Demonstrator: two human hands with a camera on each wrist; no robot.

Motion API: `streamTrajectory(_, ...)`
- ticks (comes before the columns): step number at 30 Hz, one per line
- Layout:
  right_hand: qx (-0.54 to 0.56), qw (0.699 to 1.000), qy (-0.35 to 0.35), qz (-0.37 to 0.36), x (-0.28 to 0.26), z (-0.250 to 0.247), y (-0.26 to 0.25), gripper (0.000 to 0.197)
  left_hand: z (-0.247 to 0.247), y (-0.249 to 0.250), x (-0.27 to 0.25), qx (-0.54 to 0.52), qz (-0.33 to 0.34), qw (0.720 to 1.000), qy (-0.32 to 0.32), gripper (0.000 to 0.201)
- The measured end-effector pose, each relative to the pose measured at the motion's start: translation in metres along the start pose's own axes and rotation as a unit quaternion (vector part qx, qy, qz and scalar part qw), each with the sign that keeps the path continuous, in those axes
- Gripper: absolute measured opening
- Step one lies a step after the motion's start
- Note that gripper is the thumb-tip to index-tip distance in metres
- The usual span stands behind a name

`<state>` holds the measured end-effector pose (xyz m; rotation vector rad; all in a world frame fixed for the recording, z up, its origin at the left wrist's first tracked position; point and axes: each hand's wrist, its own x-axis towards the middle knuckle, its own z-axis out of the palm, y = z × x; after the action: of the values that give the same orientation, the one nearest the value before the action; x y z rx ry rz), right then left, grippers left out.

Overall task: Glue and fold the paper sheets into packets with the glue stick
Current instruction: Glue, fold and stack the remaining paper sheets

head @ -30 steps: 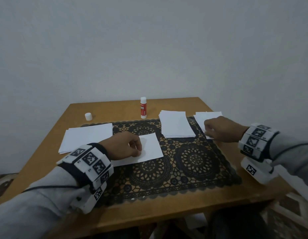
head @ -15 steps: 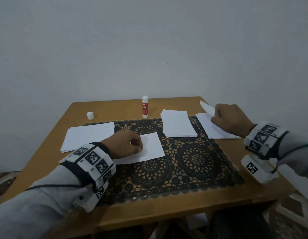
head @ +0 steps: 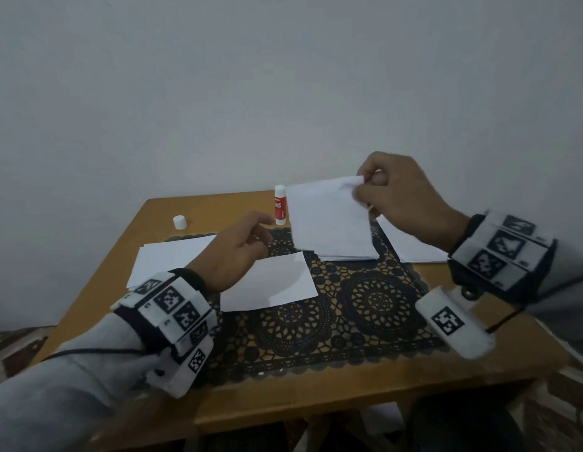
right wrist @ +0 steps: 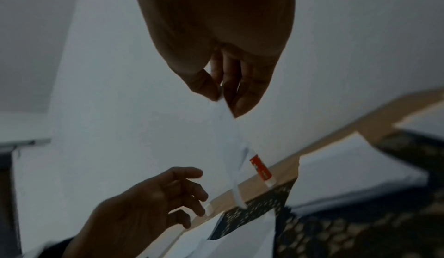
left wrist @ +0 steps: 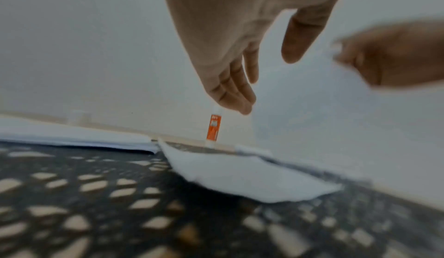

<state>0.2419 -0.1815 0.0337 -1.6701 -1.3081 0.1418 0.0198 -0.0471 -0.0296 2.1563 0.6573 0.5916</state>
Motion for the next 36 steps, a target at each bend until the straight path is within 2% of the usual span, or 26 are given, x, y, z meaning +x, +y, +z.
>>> streamTrajectory(2, 0.067, 0.995, -0.045, 0.059, 0.004, 0.012, 0.001, 0.015, -0.005, 0.007, -0.004, -0.095, -0.025, 0.995, 0.022, 0.023)
streamTrajectory(5, 0.157, 0.976, -0.083, 0.125, 0.01, 0.03, 0.003, 0.015, -0.01, 0.015, -0.004, -0.144, -0.077, 0.986, 0.036, 0.019)
streamTrajectory(9, 0.222, 0.951, -0.122, 0.176, 0.014, 0.044, 0.006, 0.018, -0.016, 0.006, 0.003, -0.056, -0.14, 0.985, 0.081, 0.035)
streamTrajectory(11, 0.237, 0.944, -0.136, 0.185, 0.015, 0.046, 0.007, 0.021, -0.02, 0.001, 0.005, -0.025, -0.171, 0.982, 0.077, 0.028)
streamTrajectory(13, 0.264, 0.933, -0.149, 0.192, 0.016, 0.047, 0.007, 0.023, -0.023, -0.002, 0.005, -0.075, -0.19, 0.978, 0.051, 0.013)
streamTrajectory(15, 0.285, 0.924, -0.161, 0.199, 0.017, 0.047, 0.009, 0.023, -0.024, -0.004, 0.004, -0.129, -0.201, 0.971, 0.028, 0.015)
streamTrajectory(19, 0.303, 0.91, -0.171, 0.226, 0.018, 0.049, 0.017, 0.025, -0.026, -0.007, 0.002, -0.148, -0.188, 0.97, 0.04, 0.006)
streamTrajectory(21, 0.305, 0.907, -0.171, 0.233, 0.018, 0.05, 0.021, 0.025, -0.027, -0.008, 0.003, -0.181, -0.203, 0.961, 0.042, 0.005)
streamTrajectory(25, 0.318, 0.899, -0.171, 0.246, 0.017, 0.049, 0.026, 0.028, -0.026, -0.009, 0.001, -0.227, -0.258, 0.939, 0.002, 0.006)
streamTrajectory(29, 0.306, 0.901, -0.165, 0.258, 0.017, 0.049, 0.029, 0.024, -0.024, -0.01, -0.001, -0.253, -0.261, 0.931, -0.021, 0.013)
streamTrajectory(32, 0.298, 0.902, -0.165, 0.267, 0.016, 0.05, 0.032, 0.024, -0.023, -0.008, -0.002, -0.3, -0.255, 0.919, -0.013, 0.016)
streamTrajectory(36, 0.266, 0.907, -0.166, 0.28, 0.014, 0.053, 0.035, 0.009, -0.024, -0.009, -0.004, -0.267, -0.245, 0.931, 0.031, 0.014)
